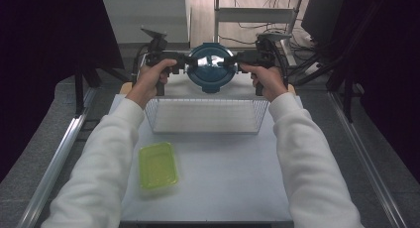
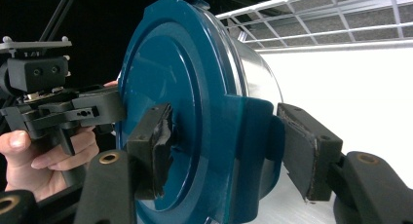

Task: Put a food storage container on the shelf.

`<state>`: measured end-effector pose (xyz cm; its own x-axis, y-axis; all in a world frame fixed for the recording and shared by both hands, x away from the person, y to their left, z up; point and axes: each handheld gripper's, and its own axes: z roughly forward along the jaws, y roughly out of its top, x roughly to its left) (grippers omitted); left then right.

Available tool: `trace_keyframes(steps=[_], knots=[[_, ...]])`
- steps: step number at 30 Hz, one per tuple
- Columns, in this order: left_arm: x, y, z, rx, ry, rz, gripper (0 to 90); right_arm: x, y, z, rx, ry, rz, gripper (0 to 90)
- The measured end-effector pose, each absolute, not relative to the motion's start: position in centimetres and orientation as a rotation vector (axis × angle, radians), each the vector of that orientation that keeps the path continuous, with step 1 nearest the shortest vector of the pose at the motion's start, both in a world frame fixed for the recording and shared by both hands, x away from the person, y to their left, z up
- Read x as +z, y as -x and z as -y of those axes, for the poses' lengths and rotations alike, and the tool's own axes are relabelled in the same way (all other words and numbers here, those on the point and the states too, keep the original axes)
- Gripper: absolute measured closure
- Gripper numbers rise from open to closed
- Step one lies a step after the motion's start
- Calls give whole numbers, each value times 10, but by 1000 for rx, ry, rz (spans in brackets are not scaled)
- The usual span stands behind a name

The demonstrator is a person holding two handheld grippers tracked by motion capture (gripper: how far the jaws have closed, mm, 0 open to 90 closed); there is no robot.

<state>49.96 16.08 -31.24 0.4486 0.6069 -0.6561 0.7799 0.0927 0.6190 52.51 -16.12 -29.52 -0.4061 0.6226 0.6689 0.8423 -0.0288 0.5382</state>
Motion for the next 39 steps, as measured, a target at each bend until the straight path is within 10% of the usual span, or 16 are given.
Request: trace_keyframes(steps=[29,39], knots=[[-329,-517,-157,-244,-1525,-1291,355,-307,-533,155,-1373,1742,1910,321],[-321,-508,-156,-130,-1521,-1283,194,-294,-522,155,-1456,1719,2039,206]])
